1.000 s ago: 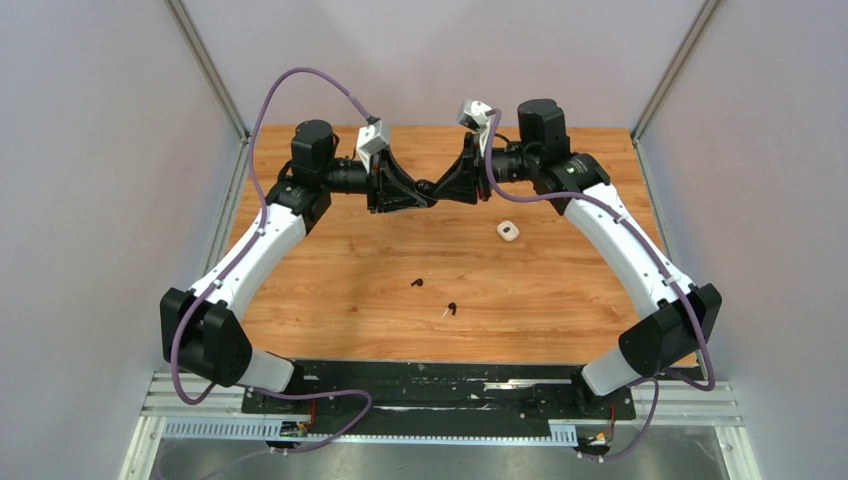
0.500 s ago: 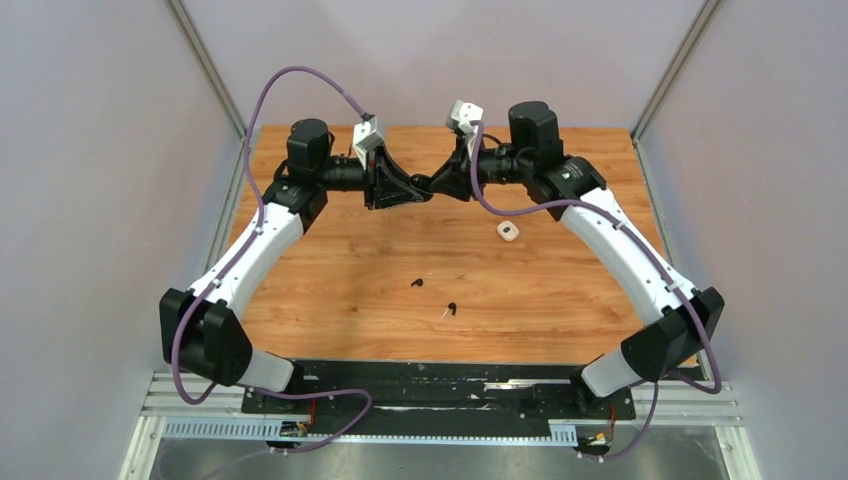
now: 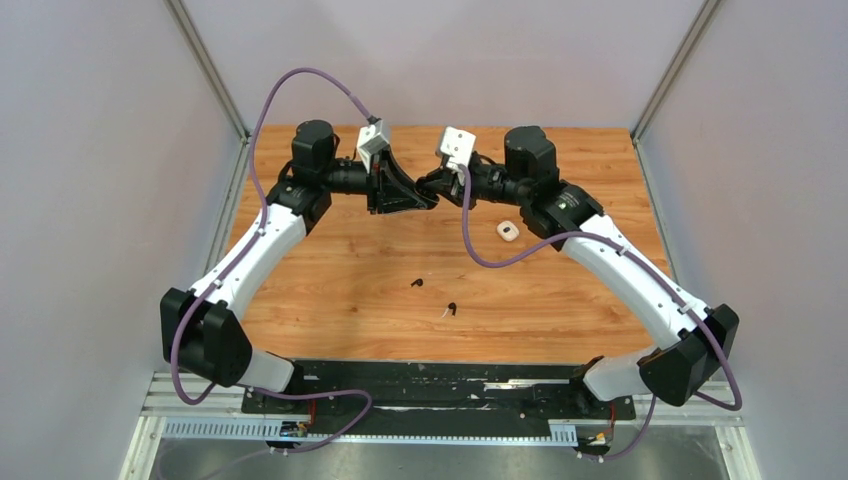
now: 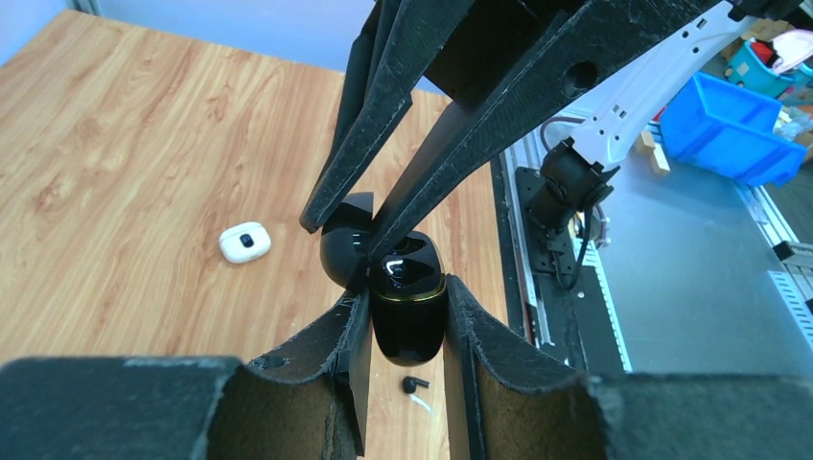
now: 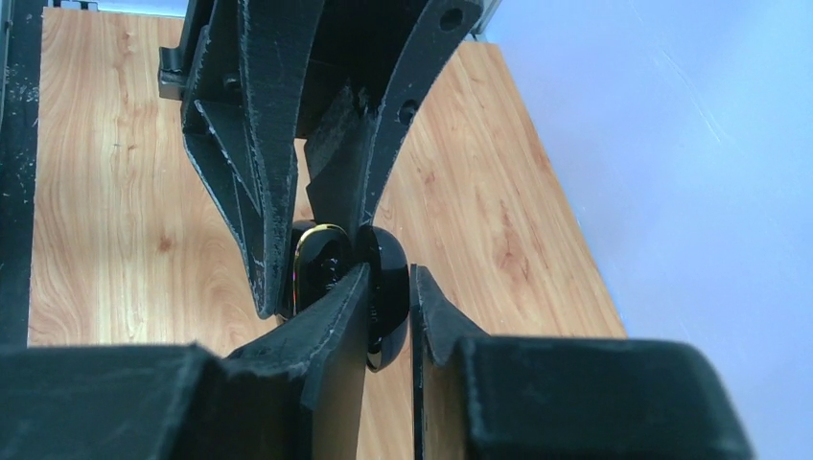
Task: Insert the wireless bluetooth earbuds into the charging case
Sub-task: Open the charging case, then adjust the charging case, then pick up the earbud from the center of the board.
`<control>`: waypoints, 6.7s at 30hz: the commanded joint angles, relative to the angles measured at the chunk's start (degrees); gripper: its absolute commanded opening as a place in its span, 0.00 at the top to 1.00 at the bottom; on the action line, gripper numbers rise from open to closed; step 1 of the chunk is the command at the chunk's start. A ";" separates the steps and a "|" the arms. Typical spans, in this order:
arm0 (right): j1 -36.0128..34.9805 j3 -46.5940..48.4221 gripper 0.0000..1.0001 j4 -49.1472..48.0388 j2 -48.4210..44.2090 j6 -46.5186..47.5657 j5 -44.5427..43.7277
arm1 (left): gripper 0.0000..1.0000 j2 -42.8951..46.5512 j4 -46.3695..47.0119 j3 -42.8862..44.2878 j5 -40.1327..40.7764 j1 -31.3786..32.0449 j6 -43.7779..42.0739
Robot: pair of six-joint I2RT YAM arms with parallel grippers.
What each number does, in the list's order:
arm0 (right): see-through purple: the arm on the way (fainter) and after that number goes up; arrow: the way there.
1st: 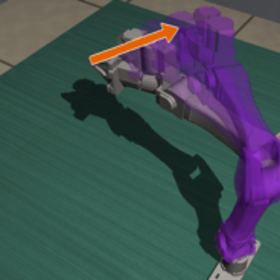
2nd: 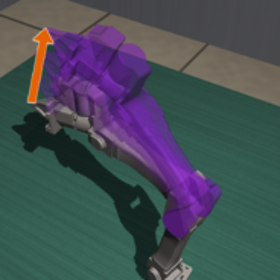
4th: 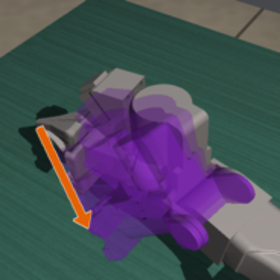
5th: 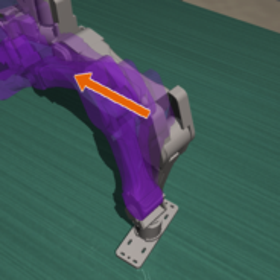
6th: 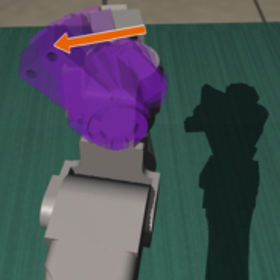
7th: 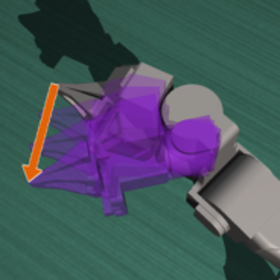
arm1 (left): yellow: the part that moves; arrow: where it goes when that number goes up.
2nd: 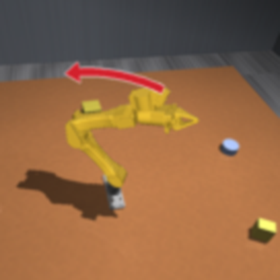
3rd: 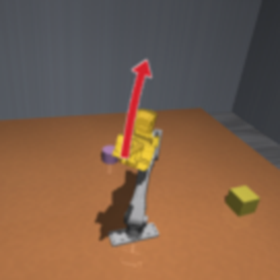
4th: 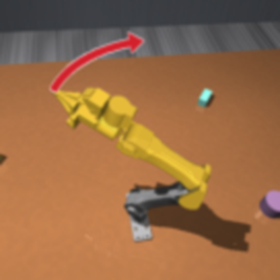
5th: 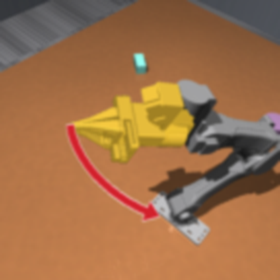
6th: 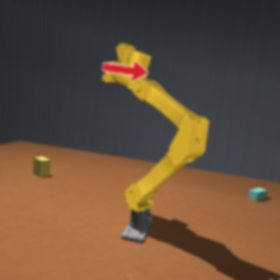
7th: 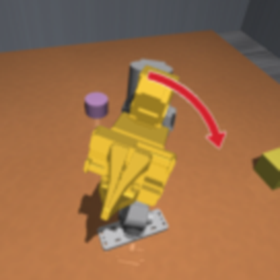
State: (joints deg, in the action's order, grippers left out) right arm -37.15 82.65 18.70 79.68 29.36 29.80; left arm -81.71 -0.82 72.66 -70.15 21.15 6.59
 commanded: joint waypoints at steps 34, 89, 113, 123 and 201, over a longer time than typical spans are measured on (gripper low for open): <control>6.12 1.70 0.81 4.43 2.44 -12.52 17.02 | 1.00 3.43 1.26 -0.52 -1.49 0.86 -3.30; -0.79 6.17 1.00 13.03 2.53 16.29 0.83 | 0.46 -1.50 -28.70 14.93 14.46 2.38 -17.75; -2.40 6.91 1.00 12.13 3.16 16.44 -0.54 | 1.00 -3.15 -29.50 15.21 14.25 3.28 -19.00; -0.29 10.12 0.40 11.31 2.17 6.95 -1.61 | 1.00 0.07 -25.49 10.50 18.13 3.09 -20.39; -3.46 -31.00 0.71 -0.79 16.14 6.47 -0.13 | 1.00 24.36 3.52 -19.55 41.54 -3.28 3.43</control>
State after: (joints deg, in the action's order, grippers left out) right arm -40.42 50.76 19.62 95.39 36.05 29.98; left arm -58.85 1.08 53.49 -28.58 18.24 10.24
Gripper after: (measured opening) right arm 0.307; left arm 0.214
